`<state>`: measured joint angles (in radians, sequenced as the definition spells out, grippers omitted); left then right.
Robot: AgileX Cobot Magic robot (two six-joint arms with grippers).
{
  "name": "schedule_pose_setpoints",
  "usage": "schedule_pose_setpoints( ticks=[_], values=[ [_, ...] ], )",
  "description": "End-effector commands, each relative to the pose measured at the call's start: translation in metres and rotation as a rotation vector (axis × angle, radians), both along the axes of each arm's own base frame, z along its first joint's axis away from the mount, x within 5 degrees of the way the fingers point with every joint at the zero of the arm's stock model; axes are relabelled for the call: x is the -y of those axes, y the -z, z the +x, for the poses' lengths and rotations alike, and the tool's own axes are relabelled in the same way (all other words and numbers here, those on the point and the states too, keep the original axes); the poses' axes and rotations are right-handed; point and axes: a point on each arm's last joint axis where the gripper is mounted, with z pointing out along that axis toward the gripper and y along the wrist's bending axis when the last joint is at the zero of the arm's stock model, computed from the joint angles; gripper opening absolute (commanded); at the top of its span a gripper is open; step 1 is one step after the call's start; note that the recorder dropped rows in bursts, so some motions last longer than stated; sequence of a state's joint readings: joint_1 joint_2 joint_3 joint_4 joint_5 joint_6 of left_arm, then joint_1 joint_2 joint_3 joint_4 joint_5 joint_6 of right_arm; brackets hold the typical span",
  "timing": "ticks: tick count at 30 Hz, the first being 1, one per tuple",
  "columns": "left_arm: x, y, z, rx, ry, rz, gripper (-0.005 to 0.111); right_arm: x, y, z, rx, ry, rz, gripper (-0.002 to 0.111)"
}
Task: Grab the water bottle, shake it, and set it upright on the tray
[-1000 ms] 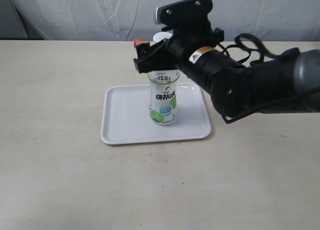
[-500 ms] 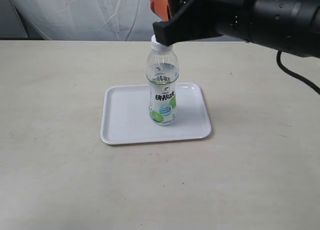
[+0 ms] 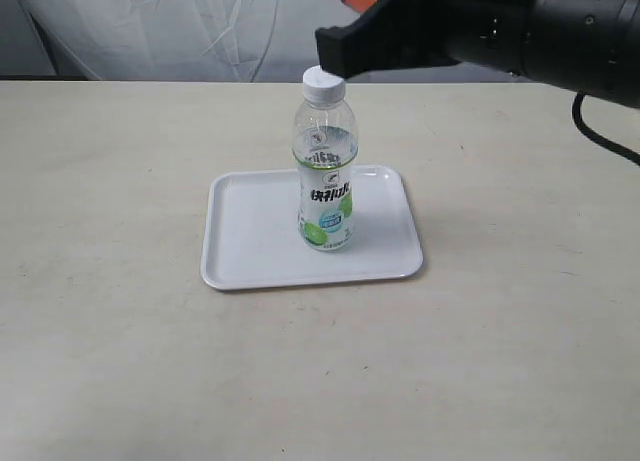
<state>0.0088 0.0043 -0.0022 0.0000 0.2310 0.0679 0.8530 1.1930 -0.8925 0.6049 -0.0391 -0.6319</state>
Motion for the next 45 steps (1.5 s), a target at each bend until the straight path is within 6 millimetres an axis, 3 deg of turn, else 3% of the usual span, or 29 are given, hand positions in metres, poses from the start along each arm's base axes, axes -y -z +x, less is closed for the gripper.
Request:
schedule_pose_setpoints(
  ticks=[1,6,11,14,19,21,25,30,37,45],
  values=[
    [0.000,0.001,0.000,0.002,0.000,-0.004,0.000,0.011,-0.017,0.002,0.099,0.070,0.077,0.000],
    [0.000,0.001,0.000,0.002,0.000,-0.004,0.000,0.048,-0.025,0.007,0.035,0.135,0.063,0.000],
    [0.000,0.001,0.000,0.002,0.000,-0.004,0.000,0.105,-0.031,0.006,-0.052,0.268,0.038,0.000],
    [0.000,0.001,0.000,0.002,0.000,-0.004,0.000,0.142,-0.034,-0.015,0.035,0.425,0.096,0.000],
    [0.000,0.001,0.000,0.002,0.000,-0.004,0.000,0.176,-0.009,-0.059,0.108,0.596,0.158,0.000],
    [0.000,0.001,0.000,0.002,0.000,-0.004,0.000,0.181,0.006,-0.071,0.115,0.624,0.159,0.000],
    [0.000,0.001,0.000,0.002,0.000,-0.004,0.000,0.183,0.068,-0.083,0.013,0.637,0.137,0.000],
    [0.000,0.001,0.000,0.002,0.000,-0.004,0.000,0.189,0.110,-0.102,-0.002,0.679,0.172,0.000],
    [0.000,0.001,0.000,0.002,0.000,-0.004,0.000,0.200,0.135,-0.121,-0.014,0.830,0.146,0.000],
    [0.000,0.001,0.000,0.002,0.000,-0.004,0.000,0.203,0.162,-0.125,-0.052,0.879,0.130,0.000]
  ],
)
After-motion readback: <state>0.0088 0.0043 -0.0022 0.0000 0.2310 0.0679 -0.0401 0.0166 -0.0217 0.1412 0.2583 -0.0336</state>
